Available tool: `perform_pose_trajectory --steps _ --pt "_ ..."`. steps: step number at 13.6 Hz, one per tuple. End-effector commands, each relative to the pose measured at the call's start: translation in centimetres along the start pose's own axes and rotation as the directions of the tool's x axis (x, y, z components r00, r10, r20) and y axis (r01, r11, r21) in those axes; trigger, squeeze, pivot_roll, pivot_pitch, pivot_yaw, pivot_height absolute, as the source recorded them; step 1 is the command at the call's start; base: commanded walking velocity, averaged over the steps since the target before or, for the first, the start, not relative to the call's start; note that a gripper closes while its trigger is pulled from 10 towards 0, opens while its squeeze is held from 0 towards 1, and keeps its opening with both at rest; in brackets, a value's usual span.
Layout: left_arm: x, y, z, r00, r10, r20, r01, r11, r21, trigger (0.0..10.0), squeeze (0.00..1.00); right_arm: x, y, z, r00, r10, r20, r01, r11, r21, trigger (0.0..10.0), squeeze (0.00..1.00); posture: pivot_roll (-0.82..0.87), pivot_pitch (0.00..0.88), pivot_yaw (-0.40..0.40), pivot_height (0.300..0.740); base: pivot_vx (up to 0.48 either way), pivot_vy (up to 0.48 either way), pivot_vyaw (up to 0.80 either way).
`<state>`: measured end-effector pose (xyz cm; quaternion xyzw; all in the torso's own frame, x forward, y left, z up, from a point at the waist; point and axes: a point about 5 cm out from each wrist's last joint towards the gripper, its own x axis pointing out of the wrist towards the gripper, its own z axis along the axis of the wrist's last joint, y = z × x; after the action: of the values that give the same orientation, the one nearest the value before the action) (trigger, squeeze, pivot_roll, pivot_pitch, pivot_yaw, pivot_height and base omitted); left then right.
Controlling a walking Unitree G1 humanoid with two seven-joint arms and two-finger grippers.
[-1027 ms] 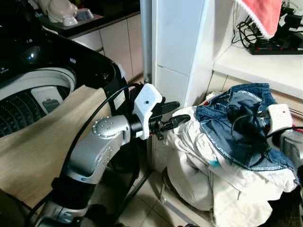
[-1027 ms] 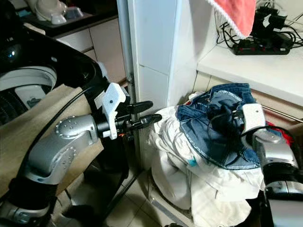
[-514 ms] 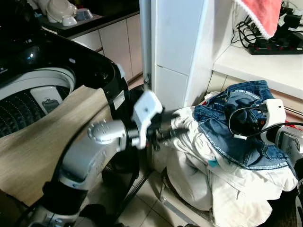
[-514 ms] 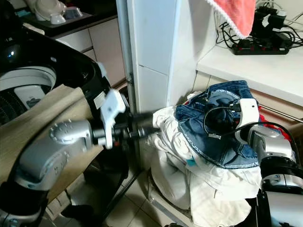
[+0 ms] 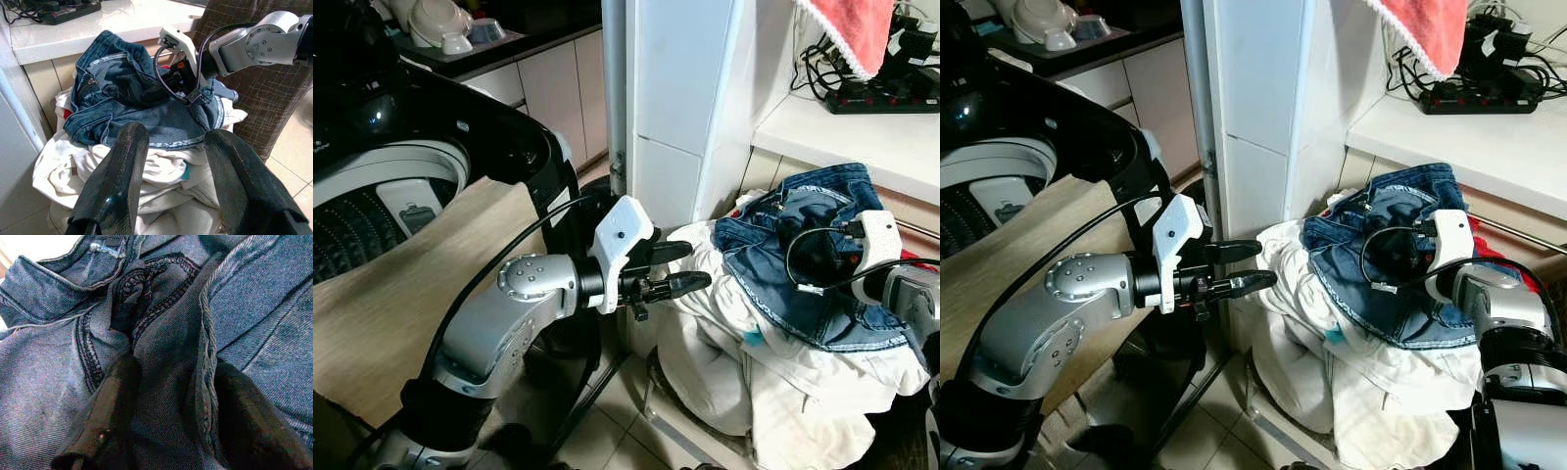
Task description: Clothes washing
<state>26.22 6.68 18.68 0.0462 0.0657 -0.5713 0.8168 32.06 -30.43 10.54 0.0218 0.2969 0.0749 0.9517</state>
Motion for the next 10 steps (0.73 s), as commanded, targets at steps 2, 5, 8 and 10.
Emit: perform_pose_trajectory --steps 2,5,8,10 --pt "0.0 -0.2 0.2 1.000 -0.020 -0.011 0.020 1.000 0.012 10.0 0.00 0.0 0.2 -0.1 1.000 0.010 0.009 -0.010 1.000 0.014 0.0 0.00 -0.09 0.000 0.045 0.740 0.000 0.000 0.00" --pt "0.0 -0.2 0.2 1.000 -0.018 -0.007 0.018 1.000 0.014 10.0 0.00 -0.1 0.3 0.1 0.999 0.013 0.036 -0.014 1.000 0.013 0.0 0.00 -0.10 0.000 0.046 0.740 0.000 0.000 0.00" --pt "0.0 0.5 0.5 0.998 0.060 0.006 -0.060 0.998 -0.001 10.0 0.00 -1.4 0.5 2.5 0.983 0.046 0.178 -0.051 0.998 0.026 0.0 0.00 -0.09 0.000 0.039 0.740 0.000 0.000 0.00" --pt "-0.2 2.0 1.4 0.986 0.168 0.023 -0.169 0.985 0.045 10.0 0.00 -4.2 1.6 6.9 0.877 0.162 0.453 -0.219 0.973 0.075 0.0 0.00 -0.09 0.000 0.034 0.740 0.000 0.000 0.00"
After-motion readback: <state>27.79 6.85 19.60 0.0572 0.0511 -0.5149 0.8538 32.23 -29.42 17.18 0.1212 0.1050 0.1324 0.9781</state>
